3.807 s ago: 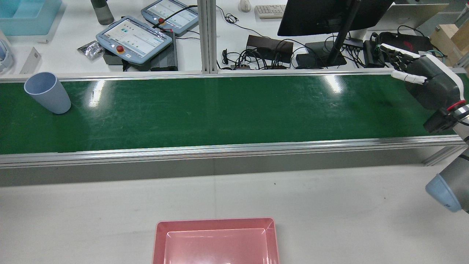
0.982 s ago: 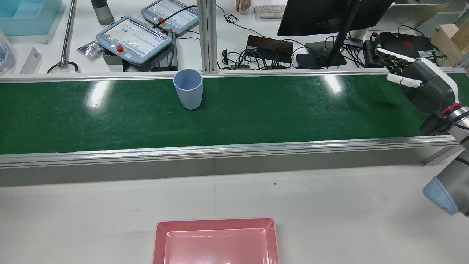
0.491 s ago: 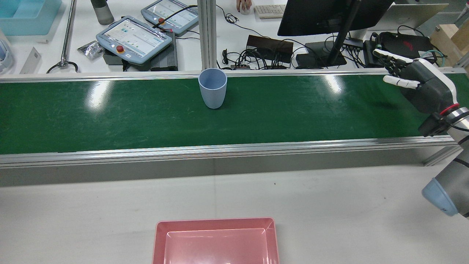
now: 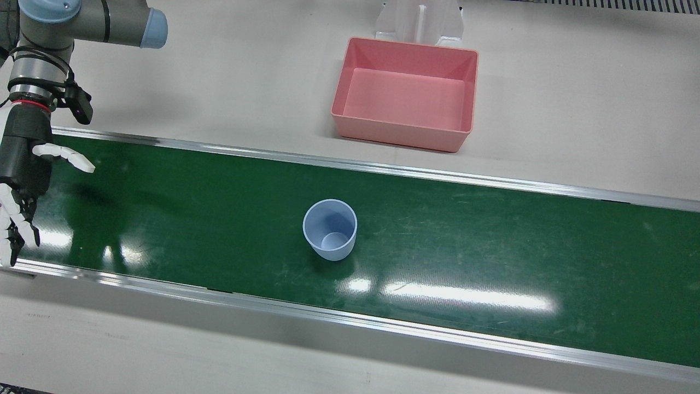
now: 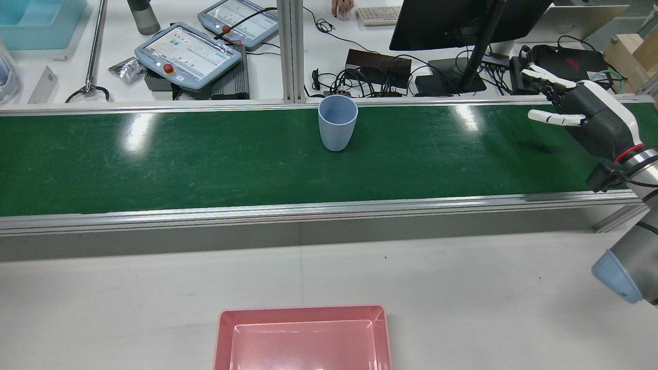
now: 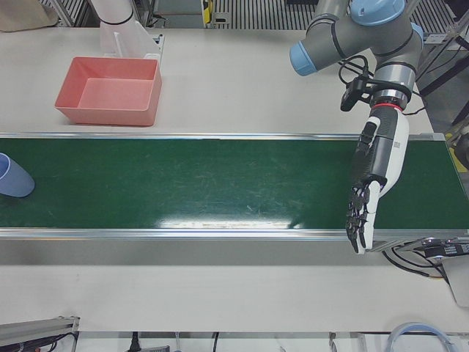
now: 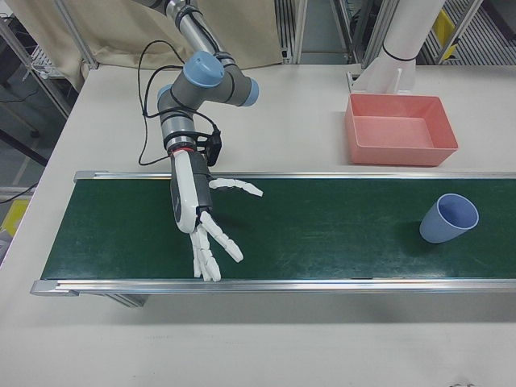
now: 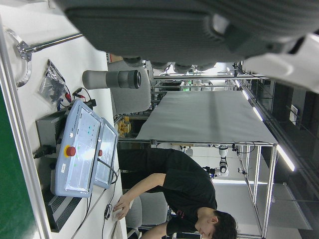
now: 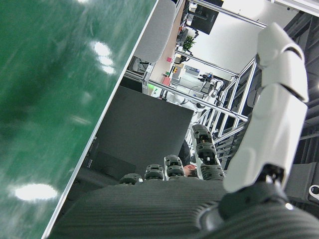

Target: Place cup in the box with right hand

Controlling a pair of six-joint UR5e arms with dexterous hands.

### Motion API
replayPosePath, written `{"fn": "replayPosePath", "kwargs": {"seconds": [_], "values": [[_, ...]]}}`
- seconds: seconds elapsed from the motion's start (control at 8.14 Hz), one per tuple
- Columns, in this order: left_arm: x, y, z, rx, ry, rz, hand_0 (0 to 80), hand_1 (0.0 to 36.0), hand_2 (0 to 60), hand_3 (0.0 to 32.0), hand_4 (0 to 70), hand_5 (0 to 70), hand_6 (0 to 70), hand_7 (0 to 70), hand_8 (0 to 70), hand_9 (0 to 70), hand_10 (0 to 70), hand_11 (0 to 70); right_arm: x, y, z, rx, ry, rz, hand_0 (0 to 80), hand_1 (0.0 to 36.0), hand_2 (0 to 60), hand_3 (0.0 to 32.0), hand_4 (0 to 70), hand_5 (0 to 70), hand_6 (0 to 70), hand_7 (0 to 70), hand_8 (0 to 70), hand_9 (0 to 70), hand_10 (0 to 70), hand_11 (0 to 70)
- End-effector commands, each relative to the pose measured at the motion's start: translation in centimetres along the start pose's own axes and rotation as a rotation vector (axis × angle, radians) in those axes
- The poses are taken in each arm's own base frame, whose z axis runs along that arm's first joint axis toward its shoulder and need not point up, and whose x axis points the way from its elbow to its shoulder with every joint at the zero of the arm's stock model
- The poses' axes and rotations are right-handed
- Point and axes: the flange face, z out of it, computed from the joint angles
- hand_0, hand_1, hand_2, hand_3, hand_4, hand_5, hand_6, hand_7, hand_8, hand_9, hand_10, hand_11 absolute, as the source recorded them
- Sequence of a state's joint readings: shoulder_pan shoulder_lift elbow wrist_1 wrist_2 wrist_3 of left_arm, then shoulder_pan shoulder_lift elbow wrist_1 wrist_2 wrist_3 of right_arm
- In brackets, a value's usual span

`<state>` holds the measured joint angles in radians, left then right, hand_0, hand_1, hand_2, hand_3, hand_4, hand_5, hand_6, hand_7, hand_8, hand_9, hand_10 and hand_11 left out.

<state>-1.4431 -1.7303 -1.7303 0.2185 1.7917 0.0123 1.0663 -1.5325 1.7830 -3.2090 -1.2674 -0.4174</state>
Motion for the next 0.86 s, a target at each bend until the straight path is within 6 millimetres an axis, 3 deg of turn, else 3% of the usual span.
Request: {"fn": "replayPosePath", "kwargs": {"seconds": [0.0, 0.49, 0.61, 0.74], "values": [[-0.06, -0.01, 0.02, 0.001, -0.001, 0.0, 0.0, 0.0, 0.0, 0.0, 0.0, 0.0, 0.0, 0.0, 0.0, 0.0, 0.0, 0.0, 0.65, 0.22, 0.07, -0.005, 0.011, -0.03, 46.6, 18.2, 22.2, 0.0, 0.0, 4.7, 3.9, 10.0, 2.6, 6.1, 0.0, 0.4], [0.02, -0.01, -0.02, 0.001, 0.0, 0.0, 0.0, 0.0, 0.0, 0.0, 0.0, 0.0, 0.0, 0.0, 0.0, 0.0, 0.0, 0.0, 0.75, 0.39, 0.12, -0.008, 0.003, -0.024, 46.0, 17.7, 24.7, 0.0, 0.0, 4.3, 4.0, 11.3, 2.5, 6.4, 0.0, 0.4], [-0.06, 0.01, 0.03, -0.001, -0.001, 0.0, 0.0, 0.0, 0.0, 0.0, 0.0, 0.0, 0.0, 0.0, 0.0, 0.0, 0.0, 0.0, 0.84, 0.21, 0.12, -0.007, 0.005, -0.02, 45.8, 18.4, 27.1, 0.0, 0.0, 4.1, 3.8, 11.3, 0.5, 3.1, 0.0, 0.1], [0.02, -0.01, -0.02, 0.001, 0.0, 0.0, 0.0, 0.0, 0.0, 0.0, 0.0, 0.0, 0.0, 0.0, 0.0, 0.0, 0.0, 0.0, 1.02, 0.25, 0.15, -0.011, 0.006, -0.017, 45.3, 17.2, 26.2, 0.0, 0.3, 4.2, 7.4, 29.5, 4.8, 12.8, 0.2, 1.1]]}}
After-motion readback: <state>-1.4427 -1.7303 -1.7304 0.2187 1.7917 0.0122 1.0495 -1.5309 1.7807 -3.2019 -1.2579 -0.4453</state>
